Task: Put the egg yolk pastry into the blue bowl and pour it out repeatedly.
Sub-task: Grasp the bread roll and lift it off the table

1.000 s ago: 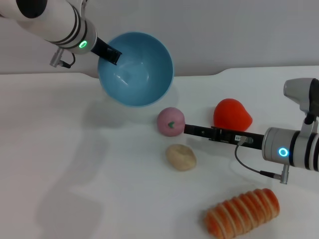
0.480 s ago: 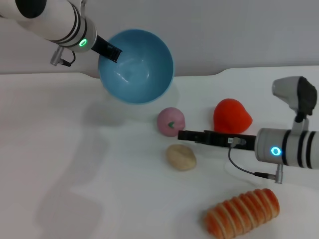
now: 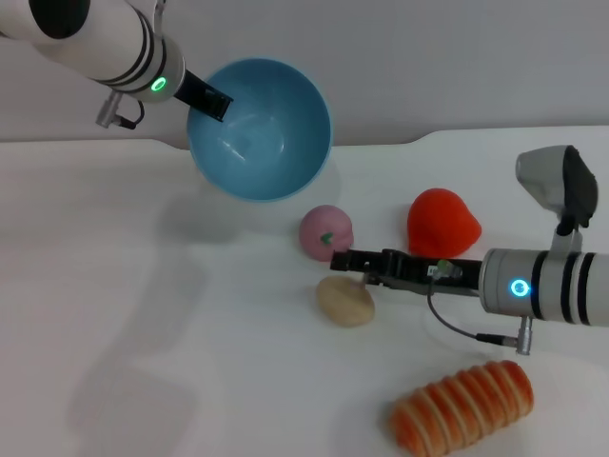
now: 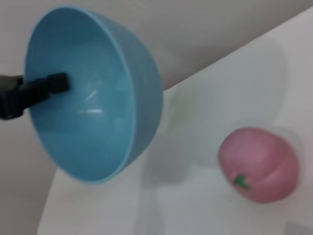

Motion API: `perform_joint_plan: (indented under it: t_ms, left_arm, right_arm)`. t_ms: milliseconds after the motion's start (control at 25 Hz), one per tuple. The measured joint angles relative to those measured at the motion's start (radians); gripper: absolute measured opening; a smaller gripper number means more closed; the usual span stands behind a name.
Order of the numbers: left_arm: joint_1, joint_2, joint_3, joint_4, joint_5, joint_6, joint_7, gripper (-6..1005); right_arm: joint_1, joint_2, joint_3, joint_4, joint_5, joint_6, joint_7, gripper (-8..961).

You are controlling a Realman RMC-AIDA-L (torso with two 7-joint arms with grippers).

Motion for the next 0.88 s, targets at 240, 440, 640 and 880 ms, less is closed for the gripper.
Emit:
perform_joint_plan:
  t_ms: [240,440,640,880]
  left_arm:
    - [0.003,0.0,0.002,0.0,-0.001,0.0,0.0,0]
    - [0.007,0.0,0.002,0.0,-0.001,0.0,0.0,-1]
    - [0.007,0.0,0.002,0.001,0.0,0.002,0.001,-1]
    - [0.007,0.0,0.002,0.001,0.0,0.015,0.004,0]
  right_arm:
    - [0.008,0.002,-0.029,-0.004,0.001,-0.032,0.042,688]
    - [0.002,0.002,-0.04,0.008,0.0,-0.029,0.093,684]
    - [-0.013,-0.001,-0.048,0.015,-0.008,-0.032,0.142,679]
    - [-0.023,-0.004,-0.044,0.016,-0.01,-0.022,0.151,673]
